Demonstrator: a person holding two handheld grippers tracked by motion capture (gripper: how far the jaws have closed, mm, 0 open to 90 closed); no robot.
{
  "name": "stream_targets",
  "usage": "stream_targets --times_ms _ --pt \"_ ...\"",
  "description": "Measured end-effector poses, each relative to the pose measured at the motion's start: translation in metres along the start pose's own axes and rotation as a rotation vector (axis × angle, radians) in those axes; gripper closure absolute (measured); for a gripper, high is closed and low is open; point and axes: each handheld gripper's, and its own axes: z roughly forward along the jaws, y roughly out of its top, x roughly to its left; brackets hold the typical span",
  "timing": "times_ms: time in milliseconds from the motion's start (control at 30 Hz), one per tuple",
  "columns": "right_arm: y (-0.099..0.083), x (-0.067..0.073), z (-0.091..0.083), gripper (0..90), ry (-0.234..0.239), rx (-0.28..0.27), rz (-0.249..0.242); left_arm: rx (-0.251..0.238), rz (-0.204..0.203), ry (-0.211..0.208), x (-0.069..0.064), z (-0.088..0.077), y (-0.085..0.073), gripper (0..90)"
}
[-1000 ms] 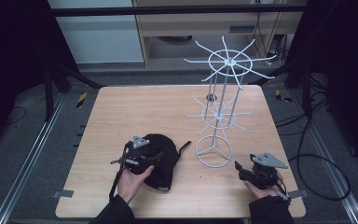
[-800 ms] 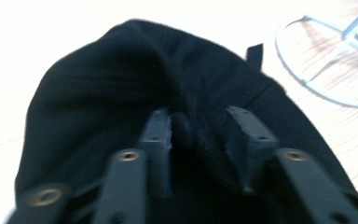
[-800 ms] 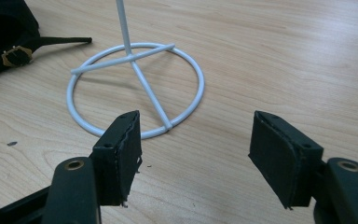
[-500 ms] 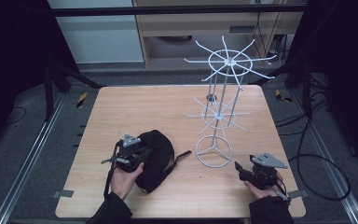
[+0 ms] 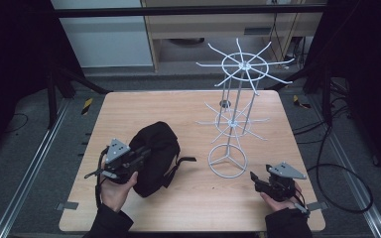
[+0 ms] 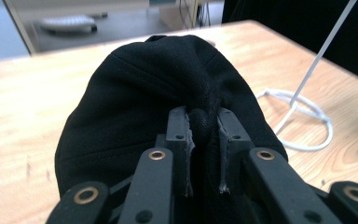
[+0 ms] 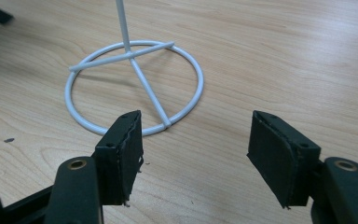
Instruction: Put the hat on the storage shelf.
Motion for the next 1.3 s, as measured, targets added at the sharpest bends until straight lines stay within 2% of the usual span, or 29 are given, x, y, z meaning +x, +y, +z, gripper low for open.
stream_targets --times_ms 167,233,267,300,367,533,567,633,667,700,800,833,1200,1233,1300 --pt "0.000 0.000 0.001 35.2 -0.001 -0.003 -0.001 -0.080 -0.027 -0.036 0.004 -0.019 0.012 77.2" --pt "0.000 0.000 0.001 35.0 -0.001 -0.004 0.000 -0.127 -0.022 -0.054 0.004 -0.028 0.020 77.3" --pt "0.000 0.000 0.001 35.1 -0.001 -0.004 0.000 -0.127 -0.022 -0.054 0.004 -0.028 0.020 77.3" --pt "0.000 0.000 0.001 35.0 -0.002 -0.003 -0.001 -0.158 -0.016 -0.067 0.003 -0.033 0.025 77.3" --pt "0.000 0.000 0.001 34.9 -0.003 -0.004 -0.002 -0.171 -0.015 -0.073 0.003 -0.036 0.027 77.3" --pt "0.000 0.000 0.002 34.7 -0.007 -0.003 -0.007 -0.251 -0.011 -0.121 -0.001 -0.051 0.041 77.4" --pt "0.000 0.000 0.002 34.7 -0.007 -0.003 -0.007 -0.251 -0.011 -0.121 -0.001 -0.051 0.041 77.4" --pt "0.000 0.000 0.002 34.7 -0.008 -0.001 -0.006 -0.293 -0.004 -0.143 -0.004 -0.061 0.047 77.4" --pt "0.000 0.000 0.002 34.7 -0.008 -0.001 -0.006 -0.293 -0.004 -0.143 -0.004 -0.061 0.047 77.4" --pt "0.000 0.000 0.002 34.7 -0.010 0.000 -0.008 -0.320 -0.001 -0.161 -0.007 -0.066 0.051 77.4" --pt "0.000 -0.001 0.002 34.6 -0.011 0.000 -0.009 -0.343 0.005 -0.179 -0.010 -0.071 0.055 77.4" --pt "0.000 -0.001 0.002 34.4 -0.015 0.000 -0.005 -0.368 0.010 -0.198 -0.012 -0.076 0.060 77.4" --pt "-0.001 -0.002 0.002 34.5 -0.023 0.001 -0.006 -0.427 0.050 -0.272 -0.025 -0.093 0.089 77.4" --pt "-0.001 -0.002 0.002 34.5 -0.023 0.001 -0.005 -0.439 0.050 -0.298 -0.027 -0.095 0.094 77.4" --pt "-0.001 -0.002 0.002 34.5 -0.025 0.001 -0.004 -0.448 0.050 -0.320 -0.031 -0.096 0.098 77.4"
